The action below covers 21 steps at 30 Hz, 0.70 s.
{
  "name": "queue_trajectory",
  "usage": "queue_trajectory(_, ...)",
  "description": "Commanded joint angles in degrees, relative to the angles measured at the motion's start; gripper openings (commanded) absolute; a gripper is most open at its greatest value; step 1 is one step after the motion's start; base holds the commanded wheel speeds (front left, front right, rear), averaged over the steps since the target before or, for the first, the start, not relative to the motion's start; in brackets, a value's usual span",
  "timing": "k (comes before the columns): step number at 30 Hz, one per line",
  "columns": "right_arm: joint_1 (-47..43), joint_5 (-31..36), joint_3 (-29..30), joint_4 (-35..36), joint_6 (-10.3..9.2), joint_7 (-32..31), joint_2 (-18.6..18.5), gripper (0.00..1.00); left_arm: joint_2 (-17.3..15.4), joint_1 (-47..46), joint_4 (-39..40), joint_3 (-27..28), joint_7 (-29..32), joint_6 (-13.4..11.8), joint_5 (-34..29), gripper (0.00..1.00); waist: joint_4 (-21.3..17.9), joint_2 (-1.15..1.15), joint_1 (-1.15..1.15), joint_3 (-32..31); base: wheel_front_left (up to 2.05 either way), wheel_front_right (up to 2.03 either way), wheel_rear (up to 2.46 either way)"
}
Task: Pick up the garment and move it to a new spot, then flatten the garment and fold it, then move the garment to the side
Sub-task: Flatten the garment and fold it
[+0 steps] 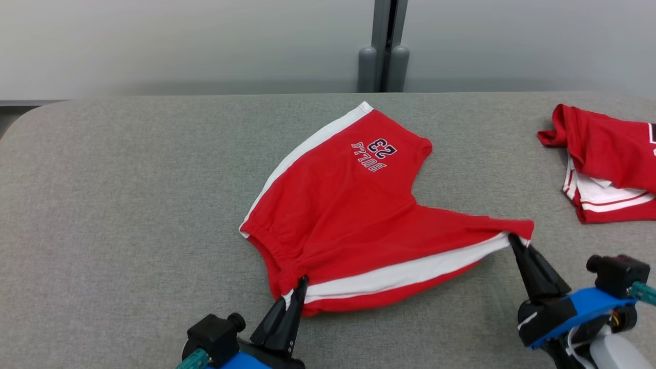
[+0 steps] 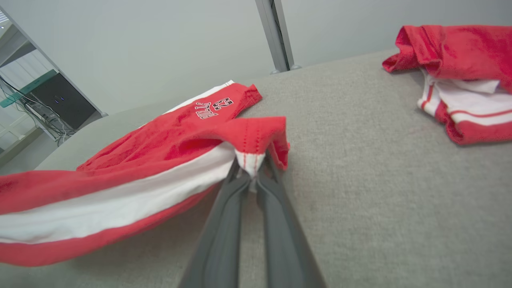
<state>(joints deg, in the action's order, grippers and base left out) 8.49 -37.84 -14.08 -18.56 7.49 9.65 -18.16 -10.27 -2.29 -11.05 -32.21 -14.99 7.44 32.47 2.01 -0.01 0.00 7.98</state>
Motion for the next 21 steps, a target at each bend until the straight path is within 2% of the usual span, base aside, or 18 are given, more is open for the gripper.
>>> queue_trajectory(1, 1.5, 0.4, 0.7, 0.3, 0.01, -0.3, 0.3, 0.0, 0.4, -1.3, 0.2, 0.1, -0.3, 0.1, 0.7, 0.0, 1.0, 0.01, 0.0, 0.7, 0.0, 0.0, 0.0)
queue_trajectory(7, 11.4, 2.9, 1.9, -1.7, 0.01, -3.5, -0.3, 0.0, 2.4, -6.7, -0.6, 0.4, -0.3, 0.1, 3.7, 0.0, 4.1, 0.01, 0.0, 3.7, 0.0, 0.0, 0.0)
queue_trajectory(11, 19.5, 5.0, 0.6, -5.1, 0.01, -5.8, -0.7, 0.0, 3.4, -10.8, -1.6, 1.0, -0.3, 0.1, 5.0, 0.0, 5.8, 0.01, 0.0, 6.5, 0.0, 0.0, 0.0)
queue_trajectory(14, 29.0, 6.5, -0.9, -11.1, 0.01, -7.8, -0.9, 0.0, 4.3, -15.5, -3.4, 2.2, -0.3, 0.1, 5.8, 0.0, 7.1, 0.01, 0.0, 9.9, 0.0, 0.0, 0.0)
queue_trajectory(21, 44.7, 8.7, -5.0, -23.1, 0.01, -9.0, 1.7, 0.0, 5.9, -22.7, -6.5, 4.9, -0.3, 0.1, 6.6, 0.0, 9.1, 0.01, 0.0, 16.0, 0.0, 0.0, 0.0)
